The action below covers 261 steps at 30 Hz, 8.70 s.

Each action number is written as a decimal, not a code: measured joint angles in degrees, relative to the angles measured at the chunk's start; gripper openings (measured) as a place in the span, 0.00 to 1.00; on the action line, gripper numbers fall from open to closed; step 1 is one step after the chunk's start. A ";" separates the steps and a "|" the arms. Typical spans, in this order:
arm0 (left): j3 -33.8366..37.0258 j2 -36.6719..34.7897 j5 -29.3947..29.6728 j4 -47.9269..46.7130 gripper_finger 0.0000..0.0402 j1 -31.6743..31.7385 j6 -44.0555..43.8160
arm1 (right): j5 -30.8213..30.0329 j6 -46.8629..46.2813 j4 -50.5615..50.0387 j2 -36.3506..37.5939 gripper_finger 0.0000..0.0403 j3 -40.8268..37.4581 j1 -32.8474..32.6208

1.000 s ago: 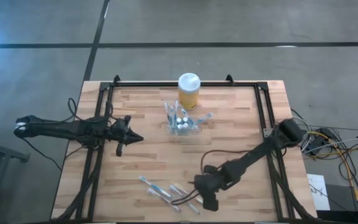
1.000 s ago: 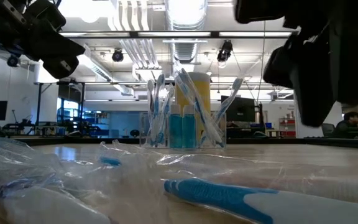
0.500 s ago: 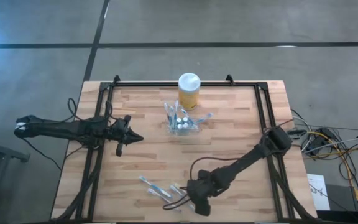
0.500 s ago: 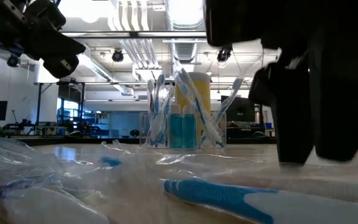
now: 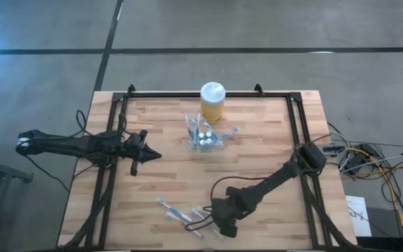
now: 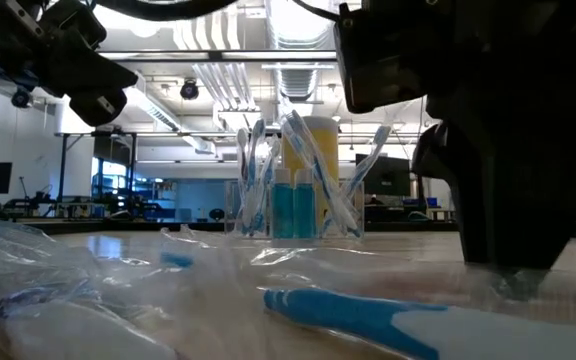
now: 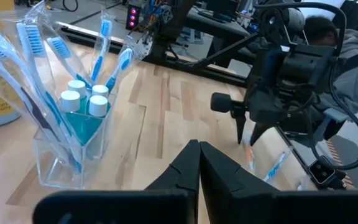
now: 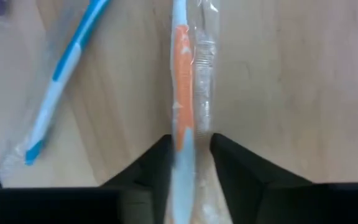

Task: Pick & Place toothbrushing station
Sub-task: Put the orange toothbrush into the transparent organizer, then put the blue toothbrush into the transparent organizer

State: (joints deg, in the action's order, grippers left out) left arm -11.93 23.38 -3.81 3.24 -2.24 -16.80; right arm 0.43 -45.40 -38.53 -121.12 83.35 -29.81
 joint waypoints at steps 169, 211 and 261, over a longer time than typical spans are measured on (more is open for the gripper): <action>-7.96 68.93 23.15 60.00 0.06 8.28 8.66 | -21.79 50.09 90.92 31.80 0.02 -47.47 5.23; -7.42 3.63 3.89 -4.58 0.51 7.69 5.19 | -21.86 46.78 87.57 31.80 0.02 -47.47 5.21; 9.01 -23.37 0.76 -1.77 0.01 7.13 15.48 | -21.47 35.81 53.90 97.62 0.02 -71.18 8.21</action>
State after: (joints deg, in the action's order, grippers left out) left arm -2.92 0.01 -3.05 1.48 4.89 -1.32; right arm -21.04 -9.59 15.38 -23.50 12.17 -21.60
